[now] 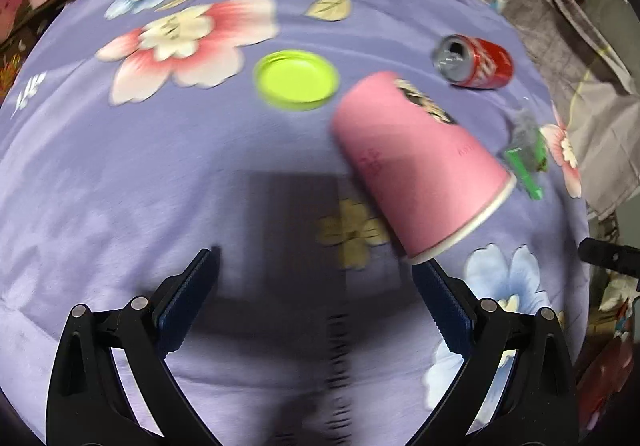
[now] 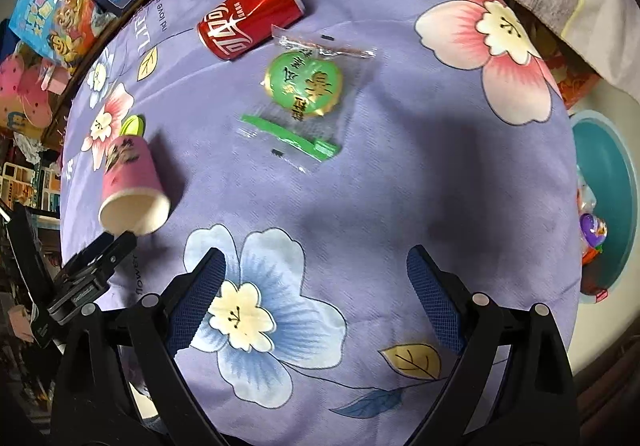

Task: Collect trash
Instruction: 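Move both tools back over the table toward the pink cup and green snack, then grasp the pink paper cup with the left tool while the right tool grasps the green-wrapped snack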

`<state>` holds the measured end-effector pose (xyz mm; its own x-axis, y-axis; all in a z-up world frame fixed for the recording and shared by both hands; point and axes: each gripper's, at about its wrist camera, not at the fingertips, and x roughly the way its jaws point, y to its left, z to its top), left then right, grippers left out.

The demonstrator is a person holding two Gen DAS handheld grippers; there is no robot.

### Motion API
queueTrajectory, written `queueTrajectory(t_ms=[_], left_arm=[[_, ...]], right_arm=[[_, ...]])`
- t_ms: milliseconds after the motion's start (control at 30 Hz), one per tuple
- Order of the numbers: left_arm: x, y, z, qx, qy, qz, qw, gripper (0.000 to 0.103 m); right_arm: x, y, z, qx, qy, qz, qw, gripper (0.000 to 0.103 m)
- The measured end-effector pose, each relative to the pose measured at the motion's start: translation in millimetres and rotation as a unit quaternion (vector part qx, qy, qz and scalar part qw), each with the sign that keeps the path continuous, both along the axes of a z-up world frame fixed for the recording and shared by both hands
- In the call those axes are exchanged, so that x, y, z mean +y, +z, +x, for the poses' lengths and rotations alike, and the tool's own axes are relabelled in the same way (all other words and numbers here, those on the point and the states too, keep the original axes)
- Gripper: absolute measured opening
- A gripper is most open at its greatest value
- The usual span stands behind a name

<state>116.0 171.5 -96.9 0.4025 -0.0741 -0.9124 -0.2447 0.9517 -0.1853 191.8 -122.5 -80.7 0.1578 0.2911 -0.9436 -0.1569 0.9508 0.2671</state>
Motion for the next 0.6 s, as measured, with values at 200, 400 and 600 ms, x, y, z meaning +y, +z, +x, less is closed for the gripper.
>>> queueTrajectory(t_ms=[200, 400, 600], left_arm=[[6, 29, -4, -0.018, -0.012, -0.062, 0.9978, 0.098], [-10, 55, 23, -0.041, -0.024, -0.102, 0.9937, 0.098], [-24, 34, 62, -0.014, 0.0, -0.078, 0.9968, 0.098]], right_arm=[[8, 8, 14, -0.006, -0.001, 0.0, 1.0, 0.088], [8, 18, 26, -0.014, -0.008, 0.003, 1.0, 0.088], [0, 18, 41, -0.02, -0.029, -0.002, 0.999, 0.088]])
